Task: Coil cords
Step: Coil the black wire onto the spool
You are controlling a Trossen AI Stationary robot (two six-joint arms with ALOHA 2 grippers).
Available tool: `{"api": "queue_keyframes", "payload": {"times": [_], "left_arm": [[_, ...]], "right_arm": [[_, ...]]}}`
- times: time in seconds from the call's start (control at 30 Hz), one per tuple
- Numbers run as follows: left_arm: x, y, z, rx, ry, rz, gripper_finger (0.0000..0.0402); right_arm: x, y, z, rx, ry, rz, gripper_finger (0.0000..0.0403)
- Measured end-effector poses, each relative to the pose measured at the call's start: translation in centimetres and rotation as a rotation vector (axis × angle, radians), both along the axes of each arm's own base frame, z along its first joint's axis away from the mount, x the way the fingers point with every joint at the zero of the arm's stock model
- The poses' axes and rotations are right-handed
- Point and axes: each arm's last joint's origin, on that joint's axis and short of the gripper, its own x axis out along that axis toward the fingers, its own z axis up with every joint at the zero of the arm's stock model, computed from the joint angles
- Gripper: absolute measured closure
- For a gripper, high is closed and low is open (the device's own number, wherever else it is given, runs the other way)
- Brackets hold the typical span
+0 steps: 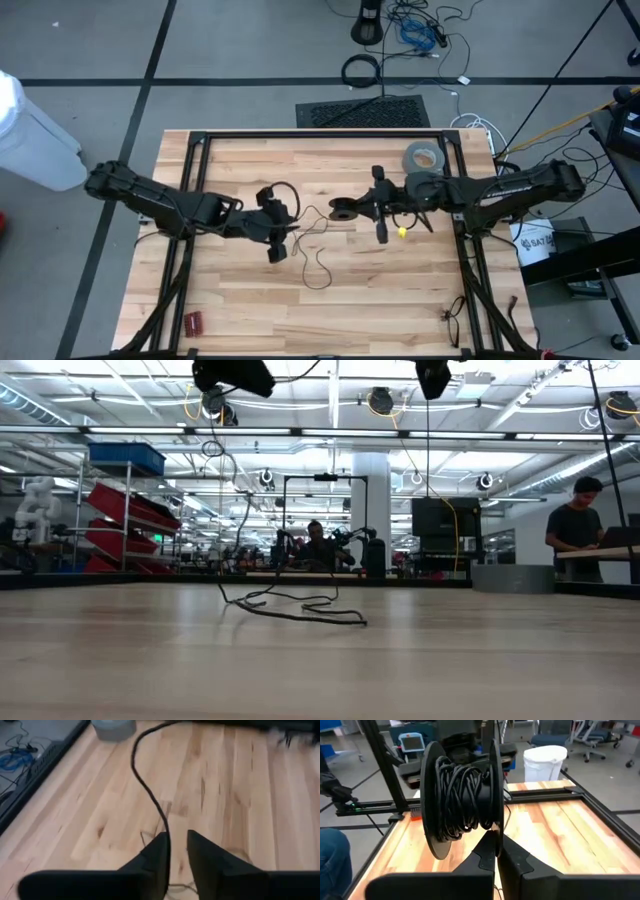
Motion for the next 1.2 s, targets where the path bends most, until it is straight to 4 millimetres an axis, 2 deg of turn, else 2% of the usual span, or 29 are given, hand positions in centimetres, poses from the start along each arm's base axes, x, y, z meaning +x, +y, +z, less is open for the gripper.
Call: {"api": "queue_keyframes", "payload": {"times": [0.17, 0.4, 0.6, 0.83, 1.0, 1.2], "left_arm": [[-0.6, -0.9, -0.4, 0.015, 0.059, -0.032, 0.0273], [-0.8, -1.7, -0.4, 0.020, 0.051, -0.054, 0.0213], [-0.6, -1.9, 0.3, 0.146, -0.073, 0.096, 0.0163], [0.5, -2.5, 2.4, 0.181, -0.282, 0.081, 0.0157], [1.1, -2.8, 3.6, 0.147, -0.397, -0.035, 0.0157], [2.7, -2.5, 3.0, 0.156, -0.426, -0.029, 0.0157]], "right_arm": [[0.4, -0.1, -0.4, 0.017, 0.014, -0.007, 0.0403], [0.4, 0.0, -0.3, 0.031, 0.007, -0.010, 0.0403], [0.4, 0.0, -0.3, 0.031, 0.008, -0.009, 0.0403], [0.6, 0.0, -0.6, 0.026, 0.021, -0.008, 0.0403], [0.6, 0.0, -0.6, 0.023, 0.020, -0.007, 0.0403], [0.6, 0.0, -0.5, 0.015, 0.015, -0.005, 0.0403]]}}
